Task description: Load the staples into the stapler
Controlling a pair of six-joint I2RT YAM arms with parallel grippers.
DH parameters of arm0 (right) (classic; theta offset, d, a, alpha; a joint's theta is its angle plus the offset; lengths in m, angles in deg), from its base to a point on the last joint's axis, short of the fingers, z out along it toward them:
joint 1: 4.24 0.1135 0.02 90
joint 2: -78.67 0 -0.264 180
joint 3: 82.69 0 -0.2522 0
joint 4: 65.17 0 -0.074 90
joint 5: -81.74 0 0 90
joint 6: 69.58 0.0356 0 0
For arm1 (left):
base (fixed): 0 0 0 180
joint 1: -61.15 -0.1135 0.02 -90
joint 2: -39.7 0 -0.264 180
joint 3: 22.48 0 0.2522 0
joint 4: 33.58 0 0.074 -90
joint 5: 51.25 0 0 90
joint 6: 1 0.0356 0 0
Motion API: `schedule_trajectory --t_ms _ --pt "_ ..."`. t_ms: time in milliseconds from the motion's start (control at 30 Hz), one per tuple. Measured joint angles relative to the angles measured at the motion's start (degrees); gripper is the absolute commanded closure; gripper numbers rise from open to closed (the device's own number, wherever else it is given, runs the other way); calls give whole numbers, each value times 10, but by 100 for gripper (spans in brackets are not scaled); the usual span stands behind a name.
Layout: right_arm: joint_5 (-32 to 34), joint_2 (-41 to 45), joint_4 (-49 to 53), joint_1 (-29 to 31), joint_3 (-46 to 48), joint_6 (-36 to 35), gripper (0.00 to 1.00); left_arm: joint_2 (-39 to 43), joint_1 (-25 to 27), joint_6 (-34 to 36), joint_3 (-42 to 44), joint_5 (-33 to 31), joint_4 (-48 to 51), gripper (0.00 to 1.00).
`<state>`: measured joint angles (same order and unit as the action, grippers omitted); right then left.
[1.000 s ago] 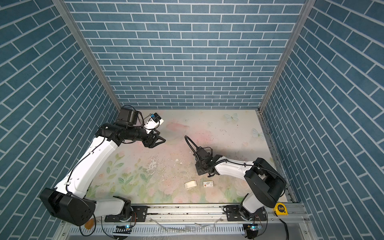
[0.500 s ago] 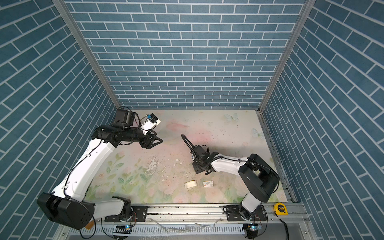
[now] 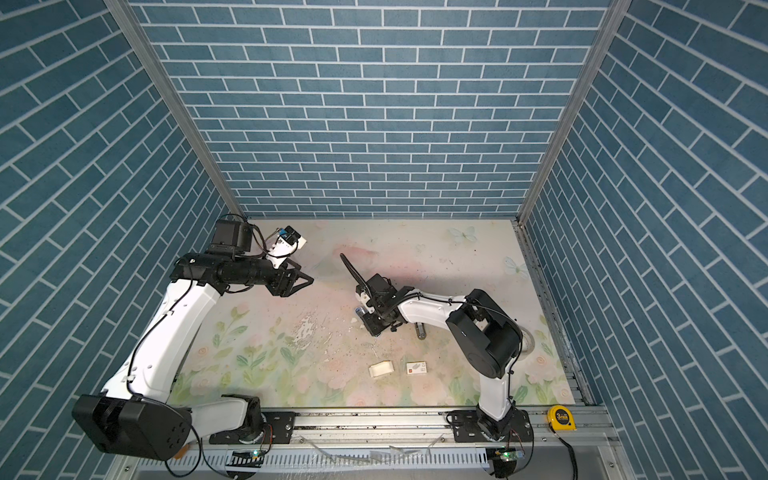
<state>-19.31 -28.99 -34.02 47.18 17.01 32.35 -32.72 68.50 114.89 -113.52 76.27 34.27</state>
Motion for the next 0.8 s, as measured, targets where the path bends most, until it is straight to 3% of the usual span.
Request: schedule_trajectory --t_ms 700,800 --pt "3 3 43 1 -17 -12 67 1 -6 19 4 14 2 32" --pt "3 23 45 2 -17 -7 67 -1 -7 20 4 18 -4 28"
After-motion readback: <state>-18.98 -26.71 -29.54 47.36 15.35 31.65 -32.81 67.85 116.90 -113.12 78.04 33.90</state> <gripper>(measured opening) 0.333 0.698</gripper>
